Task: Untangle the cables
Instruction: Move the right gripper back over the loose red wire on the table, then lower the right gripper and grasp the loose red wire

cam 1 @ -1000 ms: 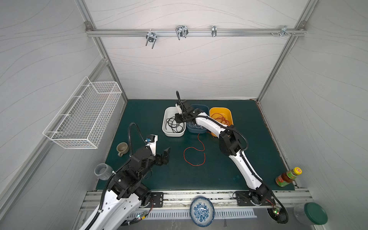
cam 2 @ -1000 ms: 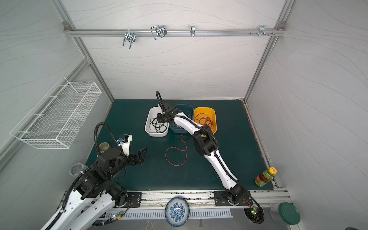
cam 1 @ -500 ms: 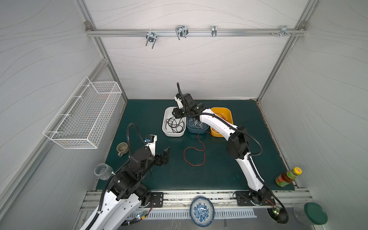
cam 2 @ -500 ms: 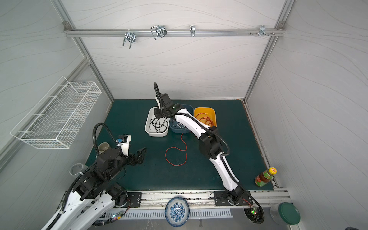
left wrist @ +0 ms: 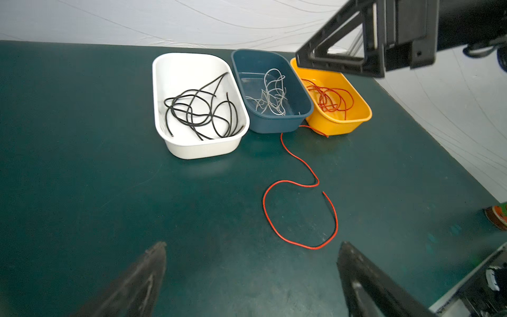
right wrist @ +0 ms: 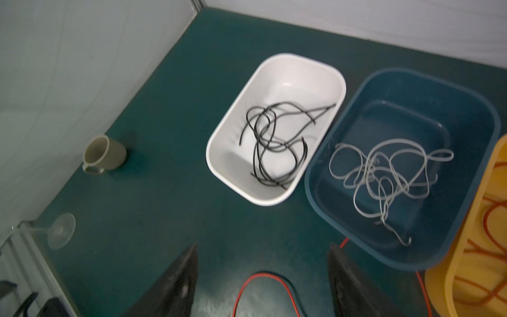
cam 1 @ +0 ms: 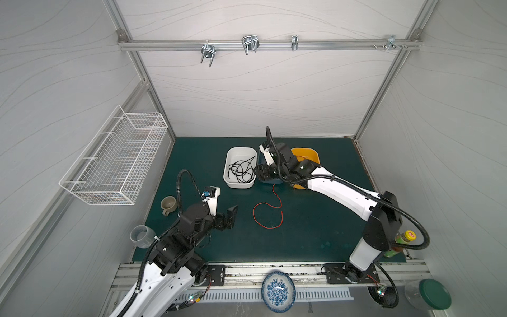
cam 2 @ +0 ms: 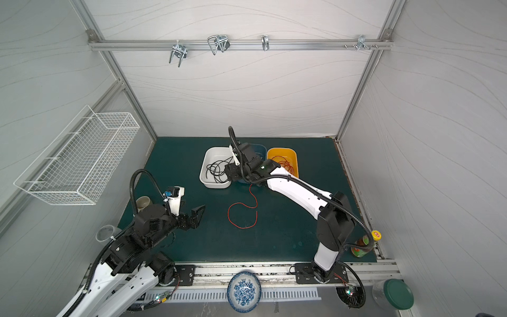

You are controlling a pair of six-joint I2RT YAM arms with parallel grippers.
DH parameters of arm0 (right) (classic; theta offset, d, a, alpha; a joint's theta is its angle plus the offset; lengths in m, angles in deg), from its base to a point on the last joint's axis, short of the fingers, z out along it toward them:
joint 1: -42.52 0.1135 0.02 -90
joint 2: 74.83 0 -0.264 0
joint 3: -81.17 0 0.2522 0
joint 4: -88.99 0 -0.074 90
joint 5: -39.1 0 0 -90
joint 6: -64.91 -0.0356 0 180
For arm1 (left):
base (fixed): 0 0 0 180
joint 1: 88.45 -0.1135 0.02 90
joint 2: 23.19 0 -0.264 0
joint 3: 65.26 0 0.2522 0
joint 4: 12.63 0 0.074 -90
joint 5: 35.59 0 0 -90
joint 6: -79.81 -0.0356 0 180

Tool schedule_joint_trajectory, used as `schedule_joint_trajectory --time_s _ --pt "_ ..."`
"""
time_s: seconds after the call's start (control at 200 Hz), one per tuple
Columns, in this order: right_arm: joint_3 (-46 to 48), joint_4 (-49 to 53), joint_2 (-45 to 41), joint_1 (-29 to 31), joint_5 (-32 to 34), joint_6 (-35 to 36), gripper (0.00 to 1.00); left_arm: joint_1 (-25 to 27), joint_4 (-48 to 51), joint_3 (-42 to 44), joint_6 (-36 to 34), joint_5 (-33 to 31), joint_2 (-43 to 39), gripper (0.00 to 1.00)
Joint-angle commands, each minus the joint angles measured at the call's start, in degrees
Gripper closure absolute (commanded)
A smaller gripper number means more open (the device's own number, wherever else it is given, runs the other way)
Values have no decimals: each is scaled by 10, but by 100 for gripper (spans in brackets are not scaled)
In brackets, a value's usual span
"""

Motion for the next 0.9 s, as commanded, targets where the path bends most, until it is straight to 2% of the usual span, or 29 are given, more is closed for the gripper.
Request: schedule_joint_trajectory --time_s 0.0,0.12,0.265,0.555,0.895 --pt "77 -29 -54 4 3 -38 26 4 -32 1 -7 38 0 2" --pt "159 -44 -87 12 16 -69 26 6 -51 14 -5 62 -17 1" --pt "221 -59 -84 15 27 -105 26 12 -55 15 -7 77 -14 1" --pt "254 -67 -31 27 33 -149 27 14 -51 15 -5 76 -6 1" --pt "244 -46 36 20 31 -167 28 15 -48 14 -6 71 -2 1"
